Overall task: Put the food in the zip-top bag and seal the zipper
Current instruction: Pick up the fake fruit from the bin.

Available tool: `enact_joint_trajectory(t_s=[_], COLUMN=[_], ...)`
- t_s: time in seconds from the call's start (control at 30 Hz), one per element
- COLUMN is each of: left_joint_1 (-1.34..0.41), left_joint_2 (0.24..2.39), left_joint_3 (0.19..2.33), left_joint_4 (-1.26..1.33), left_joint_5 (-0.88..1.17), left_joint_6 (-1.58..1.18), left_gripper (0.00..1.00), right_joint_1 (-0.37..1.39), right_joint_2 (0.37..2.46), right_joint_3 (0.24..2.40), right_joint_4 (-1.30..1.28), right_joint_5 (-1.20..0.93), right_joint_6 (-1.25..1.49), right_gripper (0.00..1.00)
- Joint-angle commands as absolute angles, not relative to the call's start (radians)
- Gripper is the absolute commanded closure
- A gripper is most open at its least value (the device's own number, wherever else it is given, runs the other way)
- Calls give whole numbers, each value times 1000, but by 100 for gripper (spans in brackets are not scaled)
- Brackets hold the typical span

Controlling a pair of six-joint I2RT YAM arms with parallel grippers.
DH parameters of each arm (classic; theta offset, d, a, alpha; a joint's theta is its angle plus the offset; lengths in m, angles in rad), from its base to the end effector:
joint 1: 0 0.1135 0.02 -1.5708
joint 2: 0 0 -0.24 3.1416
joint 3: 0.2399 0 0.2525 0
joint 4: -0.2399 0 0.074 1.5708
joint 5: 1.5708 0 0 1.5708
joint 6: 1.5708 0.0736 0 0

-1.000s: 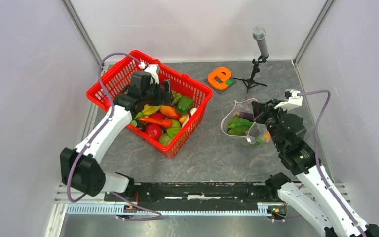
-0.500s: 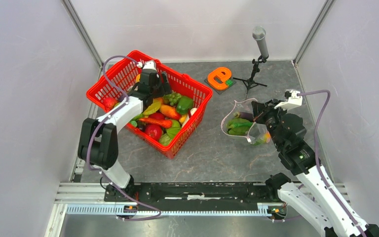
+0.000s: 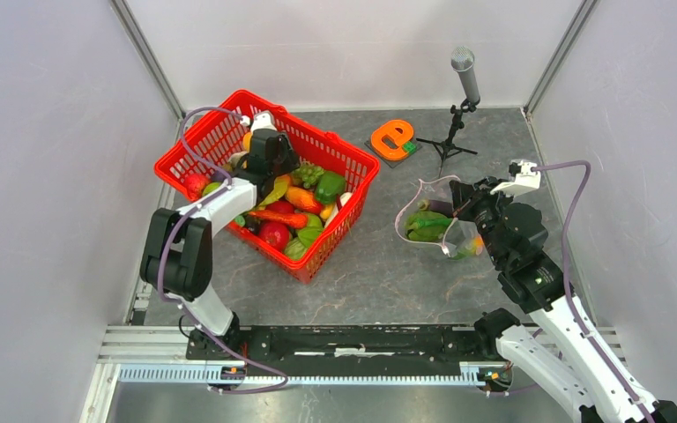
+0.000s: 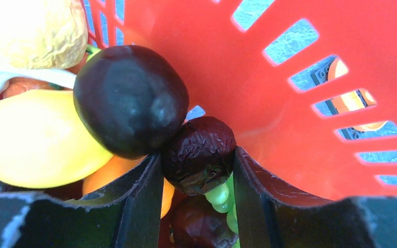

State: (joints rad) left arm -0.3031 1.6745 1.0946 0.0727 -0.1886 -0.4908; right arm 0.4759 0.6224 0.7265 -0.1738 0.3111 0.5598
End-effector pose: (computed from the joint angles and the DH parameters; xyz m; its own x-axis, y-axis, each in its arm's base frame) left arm 0.3962 -0.1094 0.1969 -0.4733 -0.3371 -0.8138 -0.0979 0.9383 -0.3317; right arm 0.1938 0.0745 0.3285 -0.1399 0.4966 -0.8566 -0.1067 0.8525 0.5117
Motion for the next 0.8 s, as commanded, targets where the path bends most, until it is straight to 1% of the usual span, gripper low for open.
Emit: enact_joint_trajectory(t_s=[0.0,0.1,0.23,0.33,0.53,0.6,0.77], left_joint_1=[-301,-301,-301,-302,-329,-398,-665], left_joint_2=[1591,1483,1337,1230,1112,1091,1098], left_joint_3=[1037,1002,984,954,927,934,967], left_joint_4=[125,135,101,98,147,156,188], left_joint_5=[-184,-167,-86,9,294,323,291], left_joint_6=[-521,-524,-511,-517,-555,-533,-442], left_gripper=[73,74,74,74,75,75,75], right_joint_1=[474,474,474,474,474,474,474], right_joint_2=[612,614,617,620,633,637,642], right_joint_3=[736,736,735,732,732,730,722], right_joint_4=[-137,-136,-133,-129,-115,-111,-99], right_joint_5=[313,313,311,312,292,286,277], right_joint_6=[550,553,554,558,567,574,588], right_gripper=[89,89,89,89,90,90,90])
